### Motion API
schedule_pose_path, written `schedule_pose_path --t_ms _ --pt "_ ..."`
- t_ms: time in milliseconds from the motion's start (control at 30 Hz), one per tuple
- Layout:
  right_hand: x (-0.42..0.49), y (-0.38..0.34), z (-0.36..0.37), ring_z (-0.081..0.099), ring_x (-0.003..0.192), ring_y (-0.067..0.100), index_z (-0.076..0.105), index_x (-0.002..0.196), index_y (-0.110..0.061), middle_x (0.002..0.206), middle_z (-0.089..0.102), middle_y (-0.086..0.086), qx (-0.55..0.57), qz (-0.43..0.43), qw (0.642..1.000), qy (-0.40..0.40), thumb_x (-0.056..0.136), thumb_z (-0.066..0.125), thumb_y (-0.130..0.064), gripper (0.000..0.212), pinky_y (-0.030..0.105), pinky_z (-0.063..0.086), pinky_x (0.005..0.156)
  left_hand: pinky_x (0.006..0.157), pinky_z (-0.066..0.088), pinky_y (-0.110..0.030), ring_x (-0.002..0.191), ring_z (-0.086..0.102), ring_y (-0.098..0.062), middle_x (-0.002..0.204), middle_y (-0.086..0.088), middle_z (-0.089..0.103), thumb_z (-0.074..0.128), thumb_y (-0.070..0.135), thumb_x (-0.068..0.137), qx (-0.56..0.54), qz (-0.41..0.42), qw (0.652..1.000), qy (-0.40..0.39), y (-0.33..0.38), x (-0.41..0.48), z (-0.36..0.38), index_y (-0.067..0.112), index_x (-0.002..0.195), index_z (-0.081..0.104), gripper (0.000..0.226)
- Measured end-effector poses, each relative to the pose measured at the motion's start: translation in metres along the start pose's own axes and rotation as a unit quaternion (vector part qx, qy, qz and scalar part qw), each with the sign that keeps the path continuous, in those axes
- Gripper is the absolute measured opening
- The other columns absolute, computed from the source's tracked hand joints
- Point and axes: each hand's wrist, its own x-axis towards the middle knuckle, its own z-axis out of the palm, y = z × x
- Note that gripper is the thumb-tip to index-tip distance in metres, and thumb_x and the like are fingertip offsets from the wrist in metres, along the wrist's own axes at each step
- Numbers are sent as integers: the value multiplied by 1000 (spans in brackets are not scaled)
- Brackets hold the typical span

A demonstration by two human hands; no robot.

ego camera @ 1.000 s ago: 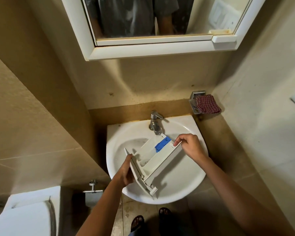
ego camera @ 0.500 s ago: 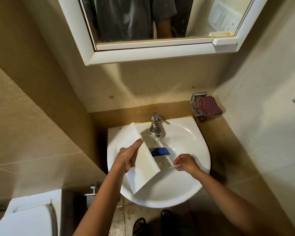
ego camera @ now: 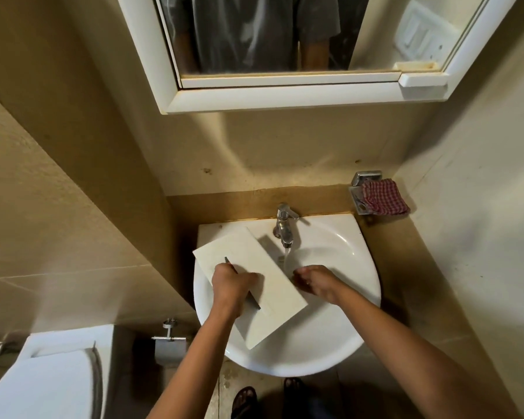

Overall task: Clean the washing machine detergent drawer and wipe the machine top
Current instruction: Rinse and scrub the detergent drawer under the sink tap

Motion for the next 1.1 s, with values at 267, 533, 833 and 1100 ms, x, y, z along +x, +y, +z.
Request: schedule_pose_path --t_ms 267,533,833,1100 --pt "40 -35 21 60 79 17 64 90 -2 77 70 7 124 32 992 10 95 46 2 19 23 48 78 73 47 -31 99 58 -31 109 -16 58 78 5 74 90 59 990 86 -3 -7 35 -9 111 50 48" --pt "42 -53 22 63 56 11 63 86 -8 60 68 2 41 63 995 -63 97 49 -11 18 22 53 56 76 38 -24 104 51 -28 108 -11 47 67 -3 81 95 62 988 105 2 -14 59 -5 119 43 45" --pt "38 -54 19 63 100 27 59 120 -4 107 67 12 -159 -35 982 -98 97 51 -28 34 44 45 102 75 42 -28 107 57 -37 114 -22 60 56 6 91 131 74 985 82 4 -6 66 -10 114 49 29" --pt "41 -41 7 65 93 25 63 113 -8 101 70 9 -131 -55 990 -8 96 46 -40 40 40 51 91 85 54 -40 88 66 -23 96 -1 69 57 30 91 -3 78 969 234 -21 8 9 19 105 58 18"
